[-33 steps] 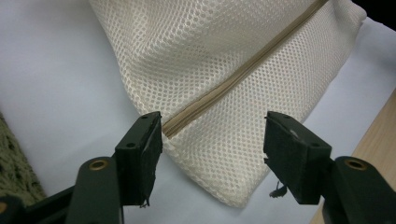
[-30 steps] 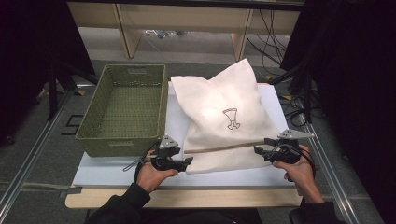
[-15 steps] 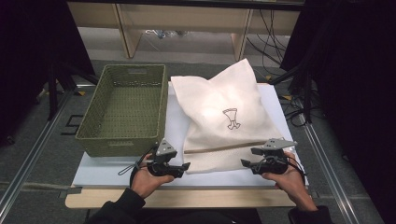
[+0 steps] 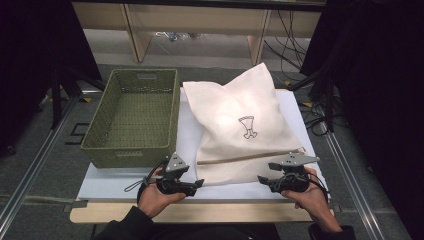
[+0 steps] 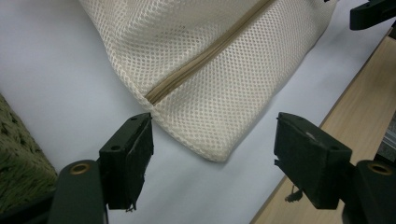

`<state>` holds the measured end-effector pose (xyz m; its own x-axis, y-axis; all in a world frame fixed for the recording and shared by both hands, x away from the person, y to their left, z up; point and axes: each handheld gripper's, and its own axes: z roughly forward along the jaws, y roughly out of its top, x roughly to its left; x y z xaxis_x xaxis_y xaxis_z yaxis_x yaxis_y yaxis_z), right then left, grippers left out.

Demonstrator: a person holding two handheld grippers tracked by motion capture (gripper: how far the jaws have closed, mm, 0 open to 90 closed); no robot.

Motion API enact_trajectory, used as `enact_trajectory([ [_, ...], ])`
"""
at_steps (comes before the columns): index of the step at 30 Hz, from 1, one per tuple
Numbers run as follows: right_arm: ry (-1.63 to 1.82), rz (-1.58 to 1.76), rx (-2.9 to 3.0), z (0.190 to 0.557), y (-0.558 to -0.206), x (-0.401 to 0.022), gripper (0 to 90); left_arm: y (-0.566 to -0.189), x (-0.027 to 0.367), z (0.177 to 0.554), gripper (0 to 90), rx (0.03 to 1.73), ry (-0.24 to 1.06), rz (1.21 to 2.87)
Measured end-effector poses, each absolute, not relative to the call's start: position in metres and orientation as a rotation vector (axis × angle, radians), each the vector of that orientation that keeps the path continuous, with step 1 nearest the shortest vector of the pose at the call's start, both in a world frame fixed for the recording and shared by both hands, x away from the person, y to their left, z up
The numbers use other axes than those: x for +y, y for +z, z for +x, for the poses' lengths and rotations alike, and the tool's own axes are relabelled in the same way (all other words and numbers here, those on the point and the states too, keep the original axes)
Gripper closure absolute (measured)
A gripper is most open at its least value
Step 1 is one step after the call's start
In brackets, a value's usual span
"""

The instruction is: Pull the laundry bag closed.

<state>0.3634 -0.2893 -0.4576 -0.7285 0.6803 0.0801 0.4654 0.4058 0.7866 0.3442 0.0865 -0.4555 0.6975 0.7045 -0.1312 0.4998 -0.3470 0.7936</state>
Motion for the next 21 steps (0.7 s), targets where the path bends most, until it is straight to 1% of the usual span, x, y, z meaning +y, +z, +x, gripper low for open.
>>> enact_trajectory([
  [4, 1.230, 1.012, 2.400, 0.360, -0.457, -0.292, 32.1, -0.454, 0.086, 0.341, 27.4, 0.920, 0.288, 1.987],
  [13, 1.271, 1.029, 2.358, 0.345, -0.453, -0.297, 31.4, -0.453, 0.087, 0.335, 27.1, 0.887, 0.296, 2.012],
  [21, 1.259, 1.016, 2.354, 0.346, -0.454, -0.297, 31.3, -0.456, 0.089, 0.338, 27.1, 0.911, 0.305, 1.996],
])
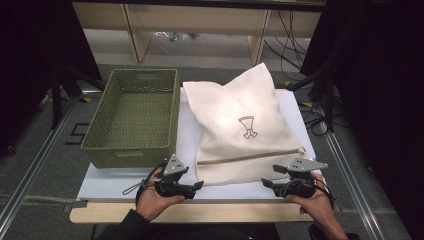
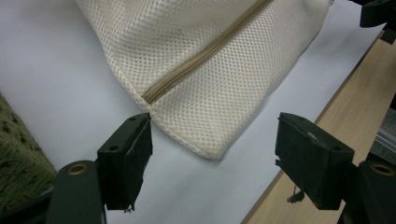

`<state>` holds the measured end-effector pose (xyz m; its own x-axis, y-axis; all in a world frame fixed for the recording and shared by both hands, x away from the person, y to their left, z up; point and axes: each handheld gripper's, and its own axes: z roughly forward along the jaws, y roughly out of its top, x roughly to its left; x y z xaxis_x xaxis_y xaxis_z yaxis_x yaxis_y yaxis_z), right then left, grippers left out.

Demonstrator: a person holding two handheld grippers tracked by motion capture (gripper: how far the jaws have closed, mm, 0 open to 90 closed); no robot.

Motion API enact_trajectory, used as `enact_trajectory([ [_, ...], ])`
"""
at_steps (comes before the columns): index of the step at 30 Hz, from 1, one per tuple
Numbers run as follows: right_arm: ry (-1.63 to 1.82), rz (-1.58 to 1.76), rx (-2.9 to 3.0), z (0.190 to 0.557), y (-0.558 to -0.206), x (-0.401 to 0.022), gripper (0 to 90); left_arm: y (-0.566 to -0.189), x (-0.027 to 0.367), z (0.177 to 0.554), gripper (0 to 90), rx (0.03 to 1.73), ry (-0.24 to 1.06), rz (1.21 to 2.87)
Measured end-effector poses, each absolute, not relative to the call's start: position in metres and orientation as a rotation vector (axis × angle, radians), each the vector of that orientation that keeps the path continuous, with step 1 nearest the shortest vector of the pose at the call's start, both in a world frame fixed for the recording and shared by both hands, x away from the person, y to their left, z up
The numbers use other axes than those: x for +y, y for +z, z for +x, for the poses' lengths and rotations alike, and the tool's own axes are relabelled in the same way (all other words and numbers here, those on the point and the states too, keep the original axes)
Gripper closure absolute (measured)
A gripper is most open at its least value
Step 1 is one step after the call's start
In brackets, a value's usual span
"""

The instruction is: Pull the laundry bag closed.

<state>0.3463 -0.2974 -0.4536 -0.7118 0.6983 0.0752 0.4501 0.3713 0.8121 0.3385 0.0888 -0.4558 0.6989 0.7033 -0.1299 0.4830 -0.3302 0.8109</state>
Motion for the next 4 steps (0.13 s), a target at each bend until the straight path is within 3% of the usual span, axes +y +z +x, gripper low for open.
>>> enact_trajectory([
  [4, 1.258, 1.020, 2.356, 0.3474, -0.4548, -0.2981, 31.2, -0.4564, 0.0907, 0.3402, 27.0, 0.908, 0.309, 2.007],
])
